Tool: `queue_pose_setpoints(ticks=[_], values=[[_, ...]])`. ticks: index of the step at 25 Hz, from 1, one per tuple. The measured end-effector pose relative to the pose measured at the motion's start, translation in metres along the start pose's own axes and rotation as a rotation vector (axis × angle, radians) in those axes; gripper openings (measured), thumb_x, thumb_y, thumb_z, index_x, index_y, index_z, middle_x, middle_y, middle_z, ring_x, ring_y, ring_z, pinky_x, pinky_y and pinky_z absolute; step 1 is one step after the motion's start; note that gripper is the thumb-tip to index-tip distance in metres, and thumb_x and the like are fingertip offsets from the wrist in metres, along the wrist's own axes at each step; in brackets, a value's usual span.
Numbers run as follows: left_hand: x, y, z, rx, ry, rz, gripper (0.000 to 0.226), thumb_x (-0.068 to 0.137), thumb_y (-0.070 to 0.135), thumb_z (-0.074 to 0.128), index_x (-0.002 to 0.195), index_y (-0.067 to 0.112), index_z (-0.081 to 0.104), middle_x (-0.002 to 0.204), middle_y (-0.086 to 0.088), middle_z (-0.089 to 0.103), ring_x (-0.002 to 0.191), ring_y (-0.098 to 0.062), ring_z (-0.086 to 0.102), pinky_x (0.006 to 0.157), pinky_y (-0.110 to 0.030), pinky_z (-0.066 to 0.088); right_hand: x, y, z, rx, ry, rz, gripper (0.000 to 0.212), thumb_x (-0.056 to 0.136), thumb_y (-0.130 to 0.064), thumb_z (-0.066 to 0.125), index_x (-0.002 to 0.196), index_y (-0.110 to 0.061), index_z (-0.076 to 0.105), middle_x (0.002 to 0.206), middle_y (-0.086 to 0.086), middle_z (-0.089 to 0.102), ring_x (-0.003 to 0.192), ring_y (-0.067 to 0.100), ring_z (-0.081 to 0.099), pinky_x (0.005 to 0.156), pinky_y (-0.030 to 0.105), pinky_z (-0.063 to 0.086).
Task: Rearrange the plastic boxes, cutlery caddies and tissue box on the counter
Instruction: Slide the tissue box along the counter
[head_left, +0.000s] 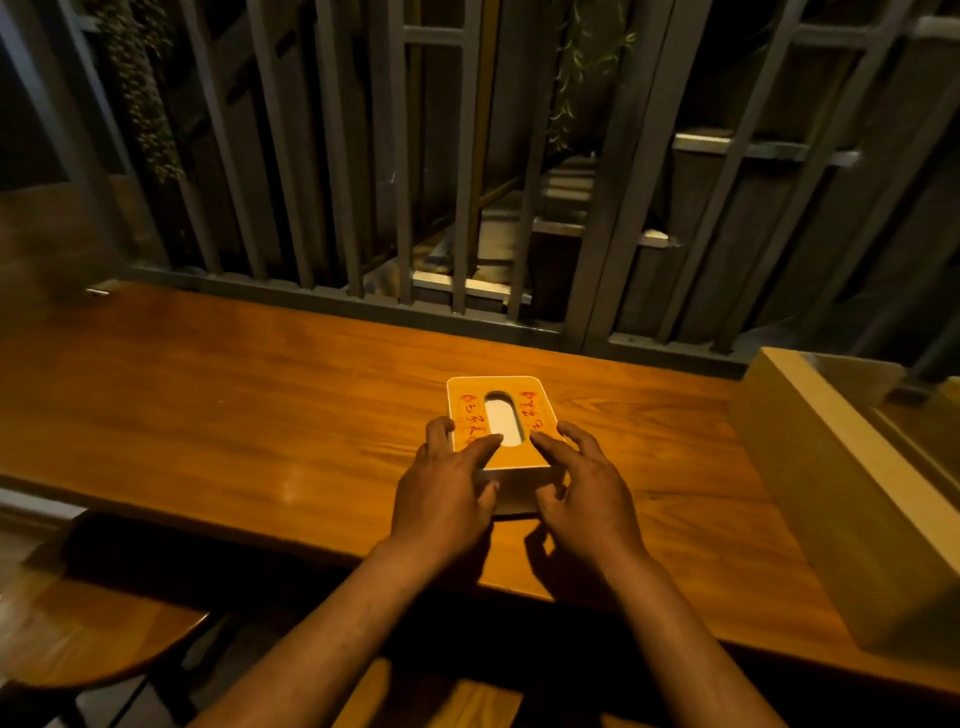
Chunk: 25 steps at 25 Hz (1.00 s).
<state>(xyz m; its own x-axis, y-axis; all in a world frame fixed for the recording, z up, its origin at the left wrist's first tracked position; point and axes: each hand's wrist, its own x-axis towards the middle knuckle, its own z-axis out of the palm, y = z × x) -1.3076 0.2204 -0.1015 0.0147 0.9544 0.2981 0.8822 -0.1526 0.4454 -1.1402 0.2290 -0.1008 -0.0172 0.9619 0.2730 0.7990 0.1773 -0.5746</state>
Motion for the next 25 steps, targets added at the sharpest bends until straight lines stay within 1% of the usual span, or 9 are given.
queue_pose_setpoints(ticks=[2, 4, 9, 13, 15, 17, 19, 22, 25], values=[[-0.005, 0.018, 0.009, -0.015, -0.018, 0.036, 0.053, 0.089, 0.039, 0.061, 0.138, 0.045, 0.042, 0.151, -0.002, 0.022, 0.130, -0.025, 0.044, 0.090, -0.032, 0.053, -0.016, 0.013, -0.011, -0.012, 0.048, 0.039, 0.058, 0.084, -0.021, 0.066, 0.136, -0.039, 0.048, 0.155, -0.008, 0.028, 0.125, 0.018, 0.050, 0.082, 0.025, 0.054], [-0.008, 0.039, 0.018, -0.028, -0.039, 0.071, 0.053, 0.089, 0.038, 0.061, 0.138, 0.045, 0.042, 0.152, -0.002, 0.021, 0.130, -0.025, 0.043, 0.089, -0.032, 0.053, -0.031, 0.027, -0.024, -0.034, 0.100, 0.087, 0.057, 0.084, -0.024, 0.067, 0.136, -0.038, 0.048, 0.156, -0.007, 0.028, 0.126, 0.017, 0.049, 0.084, 0.025, 0.053], [-0.021, 0.113, 0.052, -0.050, -0.105, 0.165, 0.055, 0.090, 0.037, 0.060, 0.141, 0.044, 0.040, 0.155, -0.001, 0.020, 0.131, -0.026, 0.043, 0.091, -0.033, 0.052, -0.066, 0.085, -0.074, -0.051, 0.170, 0.179, 0.058, 0.083, -0.029, 0.069, 0.136, -0.039, 0.047, 0.155, -0.007, 0.029, 0.117, 0.017, 0.056, 0.085, 0.031, 0.057], [-0.036, 0.165, 0.072, -0.029, -0.138, 0.162, 0.058, 0.091, 0.035, 0.060, 0.143, 0.043, 0.037, 0.158, -0.002, 0.018, 0.136, -0.027, 0.038, 0.096, -0.035, 0.050, -0.087, 0.124, -0.109, -0.054, 0.175, 0.191, 0.058, 0.084, -0.031, 0.068, 0.136, -0.041, 0.045, 0.155, -0.009, 0.029, 0.112, 0.013, 0.057, 0.085, 0.031, 0.056], [-0.044, 0.184, 0.080, 0.007, -0.143, 0.155, 0.059, 0.091, 0.034, 0.060, 0.144, 0.043, 0.034, 0.159, -0.004, 0.018, 0.138, -0.027, 0.037, 0.097, -0.036, 0.049, -0.090, 0.137, -0.124, -0.071, 0.139, 0.181, 0.057, 0.086, -0.033, 0.064, 0.138, -0.042, 0.043, 0.156, -0.009, 0.026, 0.114, 0.013, 0.055, 0.090, 0.036, 0.054], [-0.047, 0.195, 0.085, 0.034, -0.118, 0.157, 0.055, 0.091, 0.033, 0.059, 0.141, 0.040, 0.036, 0.158, -0.006, 0.022, 0.135, -0.027, 0.041, 0.093, -0.036, 0.049, -0.090, 0.144, -0.136, -0.151, 0.105, 0.135, 0.052, 0.089, -0.033, 0.061, 0.138, -0.038, 0.043, 0.156, -0.007, 0.027, 0.129, 0.017, 0.045, 0.098, 0.039, 0.048], [-0.044, 0.201, 0.087, 0.054, -0.066, 0.168, 0.045, 0.090, 0.032, 0.060, 0.131, 0.034, 0.042, 0.152, -0.005, 0.035, 0.126, -0.026, 0.048, 0.084, -0.034, 0.049, -0.086, 0.145, -0.145, -0.284, 0.120, 0.019, 0.043, 0.089, -0.028, 0.061, 0.131, -0.031, 0.051, 0.149, -0.004, 0.037, 0.133, 0.019, 0.038, 0.097, 0.035, 0.045], [-0.033, 0.211, 0.091, 0.162, 0.002, 0.195, 0.036, 0.088, 0.032, 0.063, 0.121, 0.028, 0.048, 0.134, -0.002, 0.048, 0.118, -0.023, 0.047, 0.072, -0.029, 0.046, -0.071, 0.148, -0.160, -0.404, 0.068, -0.124, 0.033, 0.089, -0.019, 0.061, 0.122, -0.023, 0.057, 0.130, 0.000, 0.055, 0.118, 0.020, 0.050, 0.086, 0.032, 0.049], [-0.014, 0.212, 0.099, 0.293, -0.011, 0.215, 0.044, 0.086, 0.031, 0.066, 0.126, 0.028, 0.049, 0.133, -0.001, 0.051, 0.117, -0.023, 0.048, 0.071, -0.029, 0.047, -0.046, 0.145, -0.166, -0.523, -0.026, -0.152, 0.036, 0.089, -0.012, 0.060, 0.124, -0.017, 0.057, 0.123, 0.006, 0.060, 0.110, 0.025, 0.055, 0.082, 0.035, 0.051]])
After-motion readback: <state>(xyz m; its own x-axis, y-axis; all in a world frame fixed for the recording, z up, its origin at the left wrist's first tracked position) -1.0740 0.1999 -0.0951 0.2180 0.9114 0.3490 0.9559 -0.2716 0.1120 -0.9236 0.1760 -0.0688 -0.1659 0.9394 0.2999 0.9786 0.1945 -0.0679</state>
